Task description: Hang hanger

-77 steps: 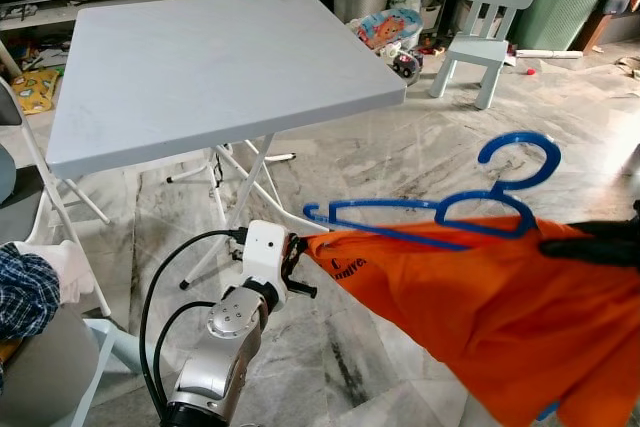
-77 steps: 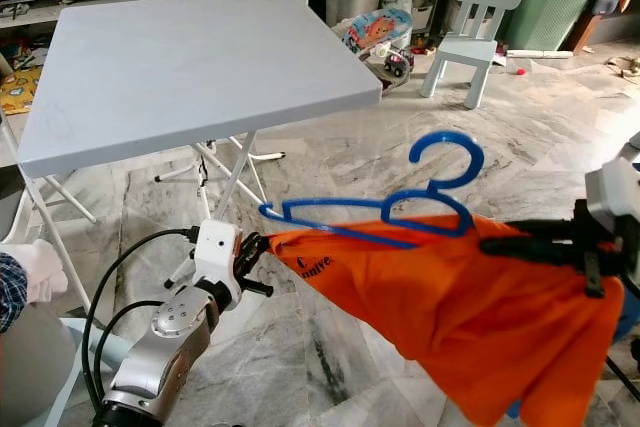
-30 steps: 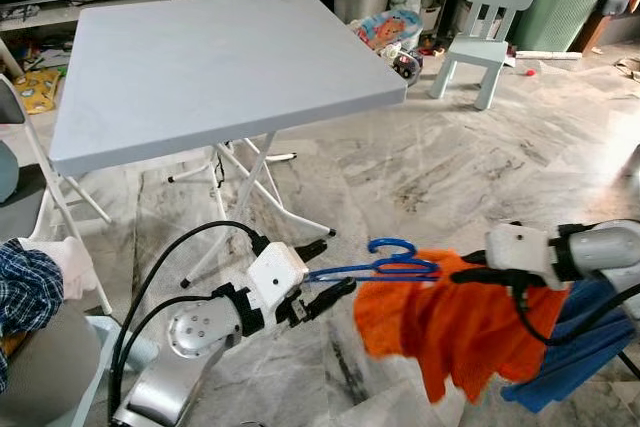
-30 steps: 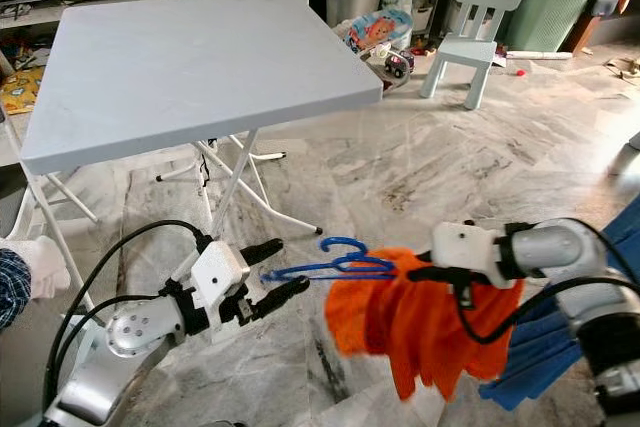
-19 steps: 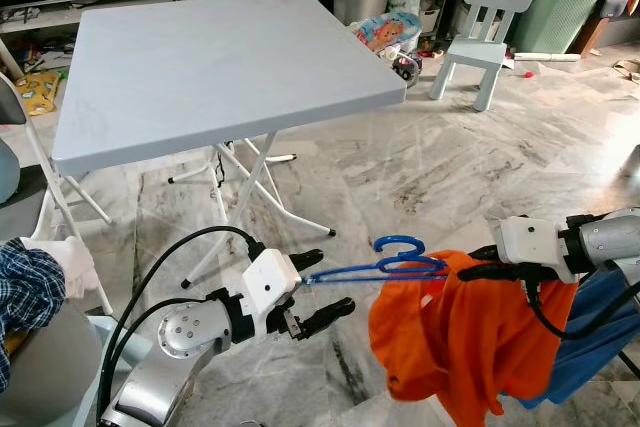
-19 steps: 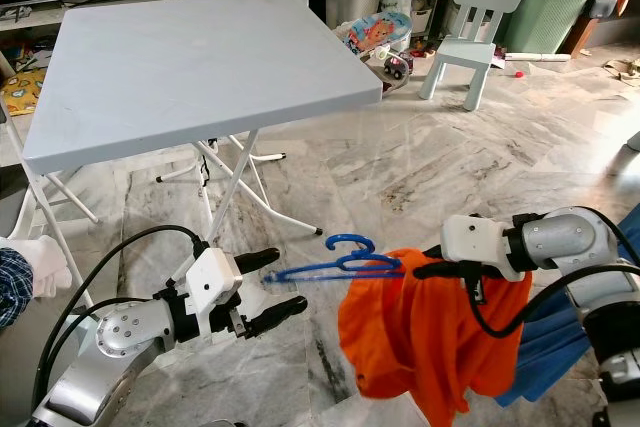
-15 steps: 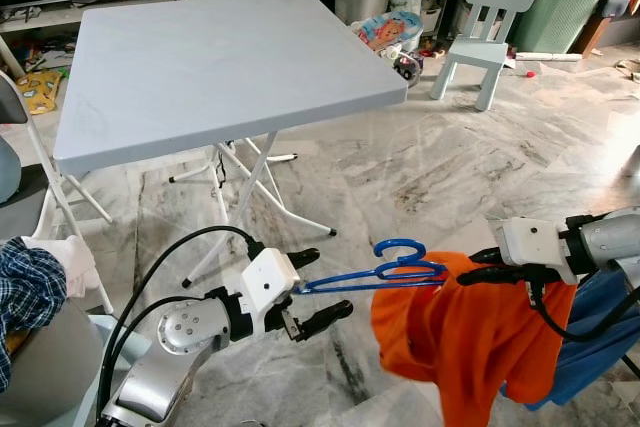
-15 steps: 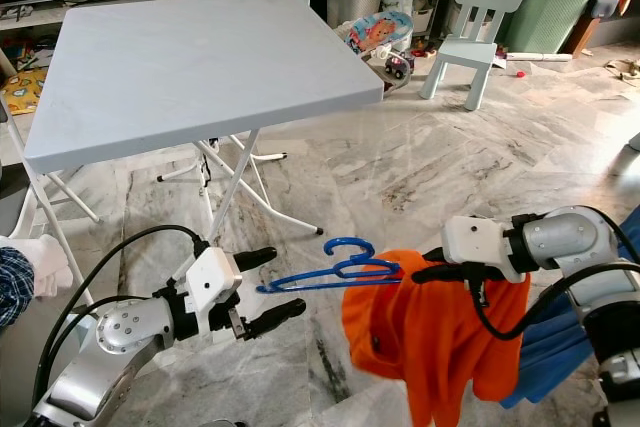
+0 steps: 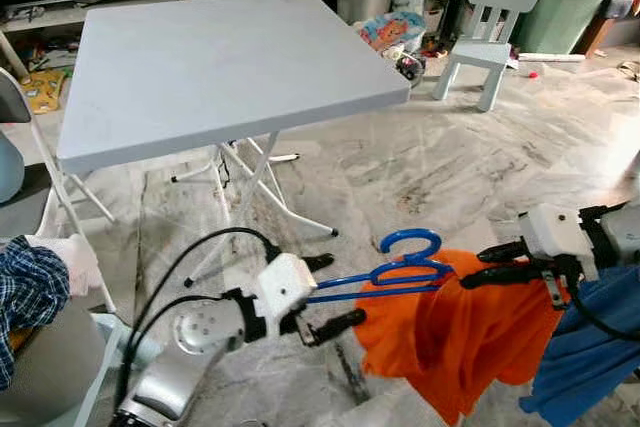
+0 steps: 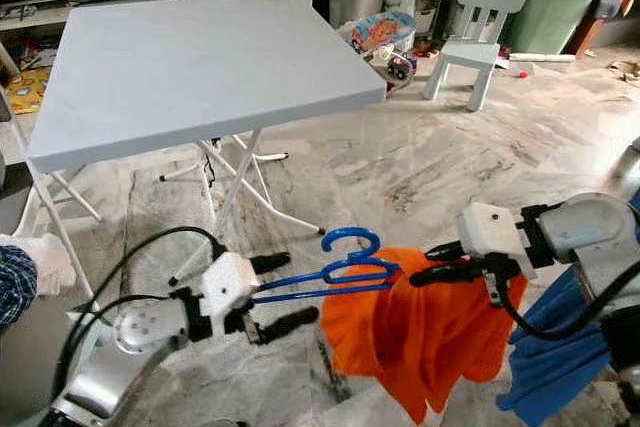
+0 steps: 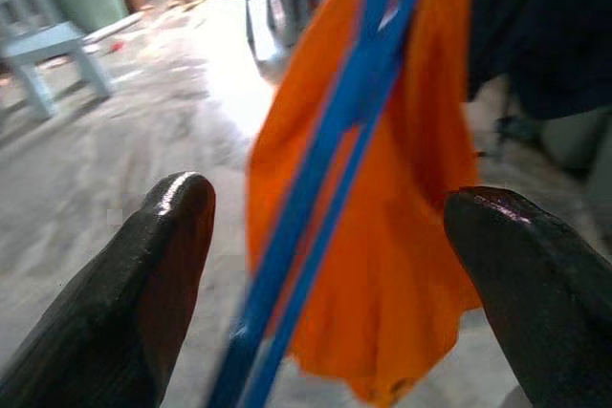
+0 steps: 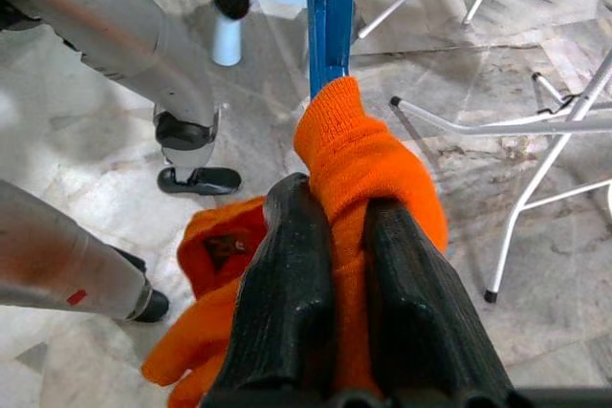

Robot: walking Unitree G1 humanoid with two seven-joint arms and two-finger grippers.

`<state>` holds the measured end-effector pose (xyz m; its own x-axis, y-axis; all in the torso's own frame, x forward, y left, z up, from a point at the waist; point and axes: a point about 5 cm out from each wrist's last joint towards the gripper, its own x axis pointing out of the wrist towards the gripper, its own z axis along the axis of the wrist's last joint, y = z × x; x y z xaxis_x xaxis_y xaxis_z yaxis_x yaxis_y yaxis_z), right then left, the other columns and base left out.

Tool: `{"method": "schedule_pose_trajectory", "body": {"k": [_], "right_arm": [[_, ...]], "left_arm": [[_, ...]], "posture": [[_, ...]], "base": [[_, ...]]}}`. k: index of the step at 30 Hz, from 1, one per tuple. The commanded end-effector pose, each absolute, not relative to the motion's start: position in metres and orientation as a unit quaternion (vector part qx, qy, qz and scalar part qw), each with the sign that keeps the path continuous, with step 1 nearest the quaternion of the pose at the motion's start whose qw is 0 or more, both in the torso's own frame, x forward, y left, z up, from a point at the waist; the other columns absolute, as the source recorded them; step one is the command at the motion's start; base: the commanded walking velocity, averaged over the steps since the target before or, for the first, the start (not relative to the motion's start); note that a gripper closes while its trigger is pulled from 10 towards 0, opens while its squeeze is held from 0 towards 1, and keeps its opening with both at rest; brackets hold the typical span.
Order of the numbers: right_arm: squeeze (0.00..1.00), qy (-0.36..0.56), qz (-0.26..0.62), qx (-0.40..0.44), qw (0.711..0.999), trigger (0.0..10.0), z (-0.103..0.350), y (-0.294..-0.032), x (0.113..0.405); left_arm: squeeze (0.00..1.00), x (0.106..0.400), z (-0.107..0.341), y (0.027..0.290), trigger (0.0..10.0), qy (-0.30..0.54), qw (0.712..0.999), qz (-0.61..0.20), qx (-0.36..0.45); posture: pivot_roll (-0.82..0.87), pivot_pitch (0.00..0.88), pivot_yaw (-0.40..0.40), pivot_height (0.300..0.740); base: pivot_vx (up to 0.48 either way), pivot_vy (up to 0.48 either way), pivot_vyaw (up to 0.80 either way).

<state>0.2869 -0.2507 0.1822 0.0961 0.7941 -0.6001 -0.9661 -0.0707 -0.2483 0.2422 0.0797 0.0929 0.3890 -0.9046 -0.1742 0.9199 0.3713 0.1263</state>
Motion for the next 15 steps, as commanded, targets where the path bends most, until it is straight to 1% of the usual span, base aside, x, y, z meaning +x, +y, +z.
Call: {"method": "schedule_pose_trajectory", "body": {"k": [1, 2, 3, 4, 15], "right_arm": [[0.0, 0.126, 0.662, -0.325, 0.664, 10.0, 0.192, -0.254, 0.285], [0.0, 0.126, 0.663, -0.323, 0.663, 10.0, 0.192, -0.253, 0.284], [0.0, 0.128, 0.667, -0.32, 0.661, 10.0, 0.192, -0.253, 0.282], [0.0, 0.13, 0.669, -0.316, 0.659, 10.0, 0.192, -0.252, 0.28], [0.0, 0.142, 0.678, -0.309, 0.652, 10.0, 0.191, -0.254, 0.27]], "left_arm": [[0.0, 0.245, 0.097, 0.079, 10.0, 0.031, 0.82, -0.562, 0.106], [0.0, 0.245, 0.098, 0.078, 10.0, 0.031, 0.815, -0.569, 0.102], [0.0, 0.244, 0.098, 0.076, 2.9, 0.039, 0.807, -0.582, 0.09], [0.0, 0.243, 0.098, 0.076, 0.0, 0.045, 0.802, -0.59, 0.081], [0.0, 0.247, 0.099, 0.082, 0.0, 0.057, 0.793, -0.6, 0.084]], "posture": [[0.0, 0.029, -0.015, 0.74], [0.0, 0.03, -0.014, 0.74], [0.0, 0.029, -0.014, 0.74], [0.0, 0.029, -0.014, 0.74], [-0.01, 0.031, -0.008, 0.74]], "base": [[0.0, 0.0, 0.0], [0.0, 0.0, 0.0], [0.0, 0.0, 0.0], [0.0, 0.0, 0.0], [0.0, 0.0, 0.0]]}}
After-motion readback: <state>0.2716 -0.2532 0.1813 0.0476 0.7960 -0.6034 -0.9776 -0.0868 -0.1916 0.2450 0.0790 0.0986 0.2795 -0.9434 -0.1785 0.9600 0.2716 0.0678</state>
